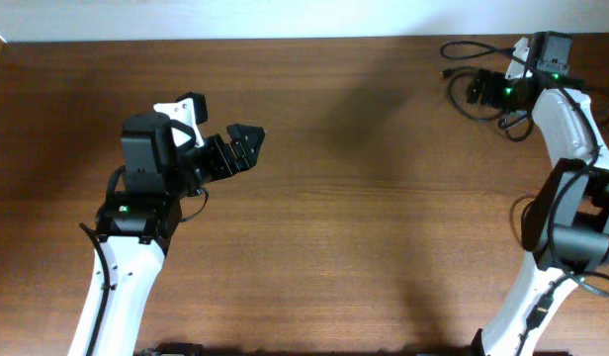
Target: Untangle cables
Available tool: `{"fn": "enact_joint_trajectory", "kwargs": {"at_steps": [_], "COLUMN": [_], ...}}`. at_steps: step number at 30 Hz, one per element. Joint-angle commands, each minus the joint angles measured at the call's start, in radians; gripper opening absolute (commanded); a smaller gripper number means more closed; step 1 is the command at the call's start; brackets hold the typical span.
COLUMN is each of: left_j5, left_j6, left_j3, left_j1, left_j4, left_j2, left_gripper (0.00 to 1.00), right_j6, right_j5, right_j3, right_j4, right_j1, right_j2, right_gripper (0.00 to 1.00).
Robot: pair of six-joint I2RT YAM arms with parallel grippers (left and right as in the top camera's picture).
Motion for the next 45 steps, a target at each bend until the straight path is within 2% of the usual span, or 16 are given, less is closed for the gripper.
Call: {"fn": "enact_joint_trajectory", "kwargs": {"at_steps": [1, 3, 5, 8, 11, 12, 14, 15, 19, 36, 39, 41, 42, 43, 45], "left_j5": [-0.007, -0.007, -0.007, -0.007, -0.007, -0.007, -0.007, -0.007, -0.007, -0.008, -0.201, -0.325, -0.356, -0.355, -0.354], "left_j6": [0.01, 0.01, 0.01, 0.01, 0.01, 0.01, 0.01, 0.01, 0.01, 0.011, 0.013, 0.155, 0.274, 0.329, 0.402], "left_j3": [0.003, 0.003, 0.003, 0.003, 0.003, 0.003, 0.003, 0.003, 0.003, 0.003, 0.003, -0.005, -0.048, -0.089, -0.282], "left_j1": [0.004, 0.004, 0.004, 0.004, 0.004, 0.004, 0.004, 0.004, 0.004, 0.004, -0.005, -0.032, -0.037, -0.037, -0.037], "left_j4": [0.002, 0.002, 0.002, 0.002, 0.002, 0.002, 0.002, 0.002, 0.002, -0.006, -0.122, -0.173, -0.159, -0.132, 0.058], "left_j2": [-0.008, -0.008, -0.008, -0.008, -0.008, -0.008, -0.008, -0.008, -0.008, -0.005, -0.031, -0.095, -0.177, -0.225, -0.387], "left_gripper": [0.99, 0.99, 0.99, 0.99, 0.99, 0.99, 0.99, 0.99, 0.99, 0.99, 0.99, 0.99, 0.99, 0.99, 0.99], "right_j6": [0.001, -0.016, -0.015, -0.015, -0.002, 0.061, 0.141, 0.185, 0.184, 0.184, 0.184, 0.184, 0.184, 0.184, 0.184], "right_j5": [-0.14, -0.138, -0.111, 0.208, 0.473, 0.563, 0.624, 0.612, 0.564, 0.564, 0.564, 0.564, 0.564, 0.564, 0.564], "right_j3": [0.008, 0.008, 0.008, 0.008, 0.008, 0.008, 0.008, 0.007, 0.007, 0.007, 0.007, 0.007, 0.007, 0.007, 0.007], "right_j4": [-0.023, -0.103, -0.145, -0.36, -0.468, -0.499, -0.53, -0.555, -0.665, -0.665, -0.665, -0.665, -0.665, -0.665, -0.665], "right_j1": [-0.001, 0.007, 0.02, 0.136, 0.244, 0.293, 0.333, 0.334, 0.334, 0.334, 0.334, 0.334, 0.334, 0.334, 0.334], "right_j2": [-0.217, -0.371, -0.449, -0.614, -0.663, -0.667, -0.666, -0.664, -0.65, -0.644, -0.644, -0.644, -0.644, -0.644, -0.644], "right_gripper": [0.99, 0.99, 0.99, 0.99, 0.99, 0.99, 0.99, 0.99, 0.99, 0.99, 0.99, 0.99, 0.99, 0.99, 0.99]}}
